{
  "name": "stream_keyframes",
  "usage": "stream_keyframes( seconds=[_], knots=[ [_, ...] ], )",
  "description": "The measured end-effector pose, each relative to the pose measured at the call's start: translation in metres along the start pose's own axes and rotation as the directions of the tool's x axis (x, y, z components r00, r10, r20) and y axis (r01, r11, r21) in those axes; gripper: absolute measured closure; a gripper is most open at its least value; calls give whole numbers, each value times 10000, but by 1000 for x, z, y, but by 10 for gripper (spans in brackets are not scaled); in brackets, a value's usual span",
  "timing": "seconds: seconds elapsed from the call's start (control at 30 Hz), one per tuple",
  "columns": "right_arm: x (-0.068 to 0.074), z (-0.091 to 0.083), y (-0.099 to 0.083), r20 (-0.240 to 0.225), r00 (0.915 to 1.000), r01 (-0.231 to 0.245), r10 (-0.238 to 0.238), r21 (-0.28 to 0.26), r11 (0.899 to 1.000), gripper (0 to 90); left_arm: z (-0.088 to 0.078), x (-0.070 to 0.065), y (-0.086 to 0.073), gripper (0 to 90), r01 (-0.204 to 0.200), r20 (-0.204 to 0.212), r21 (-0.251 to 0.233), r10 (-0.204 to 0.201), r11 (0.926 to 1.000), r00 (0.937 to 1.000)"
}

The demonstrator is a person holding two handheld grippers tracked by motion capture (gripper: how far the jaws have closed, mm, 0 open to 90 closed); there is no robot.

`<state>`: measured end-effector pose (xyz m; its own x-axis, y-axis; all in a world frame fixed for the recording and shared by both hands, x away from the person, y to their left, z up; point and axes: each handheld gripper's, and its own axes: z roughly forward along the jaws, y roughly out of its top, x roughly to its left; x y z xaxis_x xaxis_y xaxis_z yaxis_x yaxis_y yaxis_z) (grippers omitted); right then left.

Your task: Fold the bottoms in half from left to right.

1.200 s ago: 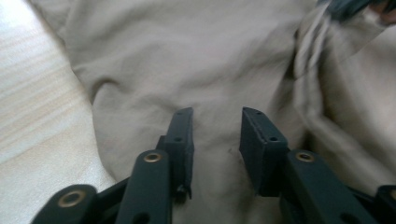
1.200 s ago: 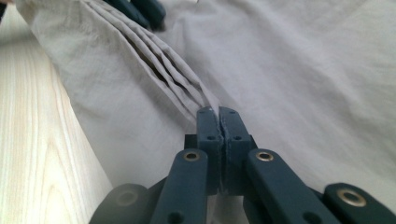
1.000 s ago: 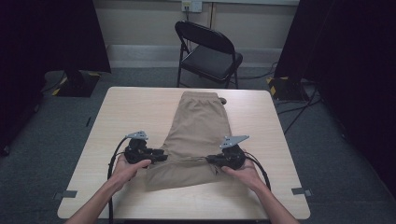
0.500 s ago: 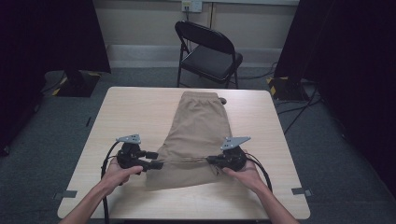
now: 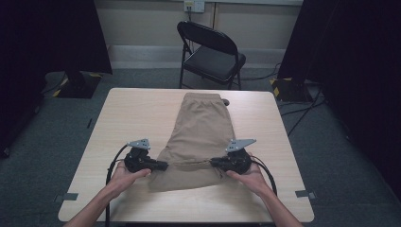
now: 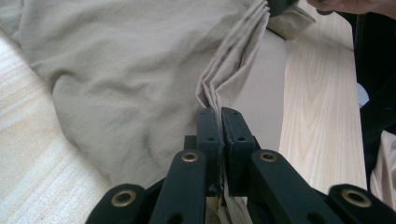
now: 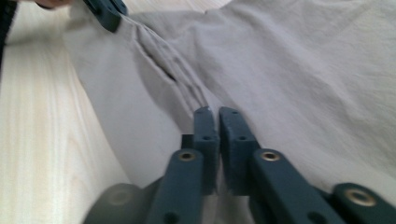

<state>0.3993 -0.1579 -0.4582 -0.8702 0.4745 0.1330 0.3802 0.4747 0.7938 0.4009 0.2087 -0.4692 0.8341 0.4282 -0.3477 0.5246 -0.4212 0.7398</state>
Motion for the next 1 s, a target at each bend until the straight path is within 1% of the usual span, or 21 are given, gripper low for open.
stream_keyframes(
  seconds=[0.03,0.07,0.1,0.13,0.17,0.2,0.27,0.33,0.37,0.4,0.43,0.5,0.57,0.63,0.67,0.77,0.87,0.9,0.93,1.0],
  knots=[
    [2,-1,0,149,9999,-17,17,5,10000,720,0,0,0,872,39,11,-39,-39,10000,10000],
    [3,-3,-1,65,10000,1,-1,3,10000,700,-1,0,0,872,62,22,-42,-62,10000,10000],
    [5,-6,-2,85,10000,13,-13,-65,10000,670,-1,0,0,872,74,23,-52,-74,10000,10000],
    [8,-8,-4,123,9999,12,-10,-87,10000,626,-2,1,0,872,106,1,-67,-106,9999,9999],
    [11,-10,-7,261,9997,32,-32,-12,10000,569,-2,1,0,872,121,-12,-49,-121,9999,9999],
    [14,-12,-9,370,9993,39,-40,35,10000,560,-2,2,-1,872,147,-22,-63,-147,9999,9999],
    [20,-18,-15,435,9990,144,-140,-80,9999,561,-2,3,-1,872,212,-75,-67,-212,9998,9997],
    [24,-25,-19,422,9989,210,-203,-164,9996,584,-2,6,0,872,302,-118,-56,-303,9995,9995],
    [26,-28,-22,434,9988,229,-215,-305,9993,579,-1,7,0,871,338,-112,-57,-339,9994,9994],
    [28,-29,-24,427,9989,209,-195,-314,9993,578,-1,8,0,871,334,-134,-49,-334,9994,9994],
    [29,-29,-27,346,9993,178,-170,-239,9996,568,-1,8,0,871,367,-144,-70,-368,9993,9992],
    [33,-23,-31,532,9977,421,-428,153,9990,527,0,8,1,871,338,-184,-20,-339,9994,9993],
    [32,-17,-31,472,9978,459,-467,174,9988,511,0,9,1,871,339,-191,-8,-339,9994,9992],
    [34,-10,-30,496,9967,630,-643,270,9977,461,0,9,2,871,339,-174,-78,-340,9994,9993],
    [35,-6,-30,585,9959,669,-691,382,9970,433,-1,9,2,871,343,-172,-99,-345,9994,9993],
    [34,3,-30,764,9941,726,-770,586,9956,419,0,10,2,870,374,-187,-136,-377,9992,9991],
    [32,12,-31,843,9915,911,-992,952,9913,443,-1,10,2,870,373,-170,-145,-376,9992,9991],
    [33,14,-32,923,9900,958,-1063,1119,9891,481,-1,9,2,870,374,-185,-165,-378,9992,9991],
    [33,15,-32,989,9885,1033,-1148,1140,9881,522,-1,9,2,870,367,-210,-169,-371,9992,9991],
    [33,15,-31,992,9885,1021,-1139,1171,9879,581,-1,10,2,869,399,-203,-198,-403,9990,9990]
  ],
)
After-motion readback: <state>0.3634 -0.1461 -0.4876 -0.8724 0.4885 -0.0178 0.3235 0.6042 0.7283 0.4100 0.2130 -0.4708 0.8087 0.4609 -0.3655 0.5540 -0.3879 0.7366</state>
